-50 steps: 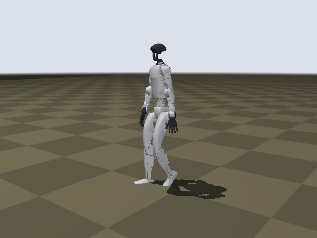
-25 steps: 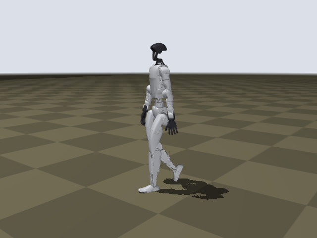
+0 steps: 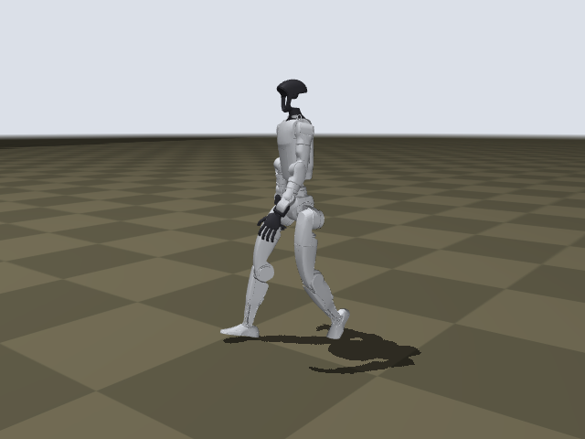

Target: Walk

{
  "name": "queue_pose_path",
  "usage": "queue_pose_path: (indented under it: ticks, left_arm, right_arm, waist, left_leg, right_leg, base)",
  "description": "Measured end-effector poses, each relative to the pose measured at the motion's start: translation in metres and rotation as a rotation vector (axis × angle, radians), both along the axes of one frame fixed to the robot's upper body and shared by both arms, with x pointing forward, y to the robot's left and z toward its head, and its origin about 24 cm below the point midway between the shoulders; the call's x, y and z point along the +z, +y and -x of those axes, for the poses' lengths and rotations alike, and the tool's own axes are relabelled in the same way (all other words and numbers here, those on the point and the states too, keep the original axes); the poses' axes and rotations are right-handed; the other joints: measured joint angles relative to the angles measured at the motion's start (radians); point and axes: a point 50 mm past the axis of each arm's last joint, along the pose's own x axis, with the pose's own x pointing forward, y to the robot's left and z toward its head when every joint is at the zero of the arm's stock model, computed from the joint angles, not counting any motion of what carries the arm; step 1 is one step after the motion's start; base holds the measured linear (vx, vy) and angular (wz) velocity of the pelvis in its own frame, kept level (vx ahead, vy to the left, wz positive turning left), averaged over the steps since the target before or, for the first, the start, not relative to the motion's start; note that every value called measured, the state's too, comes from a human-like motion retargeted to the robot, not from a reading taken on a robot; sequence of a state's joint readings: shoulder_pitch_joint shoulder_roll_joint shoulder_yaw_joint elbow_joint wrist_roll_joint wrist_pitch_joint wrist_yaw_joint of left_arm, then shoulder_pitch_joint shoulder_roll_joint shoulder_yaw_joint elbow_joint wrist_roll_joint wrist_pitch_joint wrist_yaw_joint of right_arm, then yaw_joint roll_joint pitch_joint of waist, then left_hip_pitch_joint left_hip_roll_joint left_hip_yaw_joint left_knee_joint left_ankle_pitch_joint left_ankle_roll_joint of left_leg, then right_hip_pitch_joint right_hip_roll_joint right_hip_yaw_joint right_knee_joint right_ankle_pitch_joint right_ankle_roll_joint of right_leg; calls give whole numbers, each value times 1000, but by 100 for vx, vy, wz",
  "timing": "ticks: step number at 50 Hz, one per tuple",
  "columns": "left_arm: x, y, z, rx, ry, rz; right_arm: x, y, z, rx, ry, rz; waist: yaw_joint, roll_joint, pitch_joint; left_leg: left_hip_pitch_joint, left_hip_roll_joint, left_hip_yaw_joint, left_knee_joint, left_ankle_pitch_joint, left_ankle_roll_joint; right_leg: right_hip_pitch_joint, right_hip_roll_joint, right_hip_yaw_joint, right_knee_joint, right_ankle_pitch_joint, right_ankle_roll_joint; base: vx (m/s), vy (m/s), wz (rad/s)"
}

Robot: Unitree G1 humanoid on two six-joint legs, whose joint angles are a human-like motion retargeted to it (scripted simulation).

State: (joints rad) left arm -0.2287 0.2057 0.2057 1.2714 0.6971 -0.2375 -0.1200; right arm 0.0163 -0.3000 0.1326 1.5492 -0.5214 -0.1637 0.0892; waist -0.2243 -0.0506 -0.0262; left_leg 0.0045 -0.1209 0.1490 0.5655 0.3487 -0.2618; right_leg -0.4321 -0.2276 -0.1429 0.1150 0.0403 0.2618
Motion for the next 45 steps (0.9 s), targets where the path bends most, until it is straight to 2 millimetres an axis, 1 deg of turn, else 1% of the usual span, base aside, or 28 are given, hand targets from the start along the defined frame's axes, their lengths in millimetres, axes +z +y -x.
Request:
queue_pose_path:
  ticks: [1,2,3,5,8,10,12,15,18,19,20,21,23,25,27,28,30,31,32,33,34,35,36,37,39,41,43,45]
  left_arm:
    - [-6,0,12,13,33,1]
    - [-12,-1,25,24,72,1]
    - [-18,0,40,29,123,0]
    - [-29,1,72,42,226,-5]
    - [-40,2,121,111,357,-10]
    - [-44,3,161,168,464,-9]
    - [-44,8,199,212,574,-12]
    - [-38,12,246,256,712,-28]
    - [-31,16,280,298,815,-48]
    - [-28,20,287,313,837,-58]
    - [-25,24,293,329,854,-71]
    - [-23,23,301,347,875,-67]
    - [-19,20,316,381,912,-55]
    - [-18,14,324,403,937,-36]
    - [-19,11,322,420,938,-26]
    - [-21,10,318,428,932,-19]
    - [-27,9,299,427,892,-8]
    - [-31,11,283,413,856,-9]
    - [-34,12,268,396,818,-10]
    - [-37,14,251,372,777,-13]
    - [-39,16,234,344,734,-14]
    - [-41,17,216,314,691,-16]
    - [-42,20,194,283,634,-20]
    - [-41,22,172,253,573,-26]
    - [-36,27,125,202,435,-35]
    - [-26,28,80,165,295,-31]
    - [-14,26,42,139,166,-15]
    - [1,27,9,122,48,-3]
  right_arm:
    - [-1,5,-13,28,-34,-7]
    - [-1,11,-26,56,-67,-16]
    - [-2,19,-37,84,-97,-33]
    - [-2,35,-62,141,-160,-69]
    - [7,56,-112,238,-307,-100]
    - [14,74,-138,283,-404,-131]
    - [22,92,-160,302,-491,-177]
    - [36,112,-187,311,-603,-230]
    - [47,121,-203,311,-679,-251]
    - [49,122,-207,306,-694,-257]
    - [51,124,-210,299,-707,-263]
    - [49,123,-207,296,-697,-262]
    - [43,120,-197,295,-661,-259]
    - [34,110,-180,290,-604,-239]
    - [23,99,-159,278,-523,-216]
    - [17,94,-146,272,-474,-203]
    - [8,82,-123,249,-387,-173]
    - [6,75,-113,233,-349,-158]
    - [3,68,-102,218,-310,-144]
    - [1,62,-91,205,-270,-132]
    - [-1,56,-79,189,-235,-123]
    - [-3,50,-65,173,-201,-114]
    - [-5,46,-53,149,-179,-111]
    - [-5,41,-41,123,-159,-109]
    - [-6,32,-21,71,-119,-101]
    - [-4,21,-2,34,-72,-83]
    - [-2,10,15,23,-16,-53]
    - [0,3,26,32,35,-31]
  waist:
    - [-3,-20,-6]
    - [-2,-35,-14]
    - [3,-42,-25]
    - [8,-43,-39]
    - [51,-46,-3]
    - [85,-49,17]
    - [121,-36,25]
    - [147,-27,31]
    - [130,-26,31]
    - [118,-22,20]
    - [104,-14,6]
    - [109,-19,-8]
    - [136,-26,-26]
    - [170,-30,-25]
    - [180,-25,-42]
    - [180,-16,-44]
    - [178,7,-16]
    - [157,34,-1]
    - [141,61,7]
    - [135,87,1]
    - [135,106,-10]
    - [138,122,-24]
    - [138,122,-25]
    - [134,123,-23]
    - [118,126,-7]
    - [104,119,2]
    - [83,97,3]
    - [75,78,11]
  left_leg:
    - [-44,22,69,84,48,0]
    - [-87,42,122,161,64,0]
    - [-126,58,141,223,18,0]
    - [-186,78,146,272,-83,0]
    - [-305,-18,57,252,-196,0]
    - [-352,-19,-8,173,-271,0]
    - [-409,27,-31,66,-305,96]
    - [-466,73,-32,-169,-319,299]
    - [-490,47,-129,-443,-315,501]
    - [-506,70,-162,-539,-301,524]
    - [-525,111,-194,-636,-280,524]
    - [-531,114,-143,-646,-305,524]
    - [-520,101,-77,-624,-325,524]
    - [-489,65,-30,-528,-325,516]
    - [-483,54,-81,-502,-308,495]
    - [-475,73,-72,-462,-338,461]
    - [-444,106,-115,-412,-387,408]
    - [-415,125,-123,-406,-414,393]
    - [-388,148,-120,-401,-438,379]
    - [-368,179,-97,-401,-457,367]
    - [-352,202,-81,-402,-475,354]
    - [-338,220,-70,-404,-492,342]
    - [-320,217,-72,-409,-505,333]
    - [-299,216,-73,-415,-515,325]
    - [-247,217,-71,-431,-526,308]
    - [-190,209,-65,-453,-542,289]
    - [-131,189,-50,-468,-563,266]
    - [-75,203,-35,-469,-588,221]
  right_leg:
    - [24,-27,-5,6,-16,-1]
    - [49,-48,-19,8,-33,-1]
    - [79,-60,-50,2,-54,-1]
    - [128,-42,-90,-10,-75,-16]
    - [217,-18,-109,-40,-95,-22]
    - [286,40,-98,-64,-120,-55]
    - [341,97,-114,-77,-149,-93]
    - [403,133,-119,-80,-192,-140]
    - [469,161,-159,-86,-237,-187]
    - [471,198,-179,-85,-253,-225]
    - [465,251,-203,-82,-270,-272]
    - [477,246,-181,-76,-272,-276]
    - [507,237,-128,-53,-258,-275]
    - [553,210,-83,-12,-202,-242]
    - [563,224,-74,49,-57,-225]
    - [563,229,-74,100,48,-210]
    - [528,282,4,250,279,-183]
    - [482,309,-1,353,333,-176]
    - [435,328,-5,448,367,-166]
    - [386,331,-11,526,359,-153]
    - [337,315,-32,588,300,-170]
    - [288,290,-62,643,217,-202]
    - [238,283,-60,665,177,-211]
    - [191,282,-52,677,141,-208]
    - [119,289,-11,640,83,-154]
    - [66,252,16,541,35,-93]
    - [32,192,31,383,8,-24]
    - [12,181,26,173,-8,0]
  base:
    - [77,12,93]
    - [92,-20,25]
    - [104,-23,25]
    - [103,-16,25]
    - [71,0,-44]
    - [86,-26,-85]
    - [73,-20,-66]
    - [85,5,-9]
    - [71,-4,56]
    - [76,-51,96]
    - [89,-36,61]
    - [94,-3,8]
    - [96,45,-82]
    - [110,61,-103]
    - [94,30,-74]
    - [80,18,-62]
    - [74,18,-35]
    - [69,19,15]
    - [70,19,25]
    - [78,20,-10]
    - [85,21,-42]
    - [82,20,-42]
    - [78,17,-26]
    - [71,14,9]
    - [78,14,27]
    - [80,12,26]
    - [68,3,29]
    - [85,-27,2]
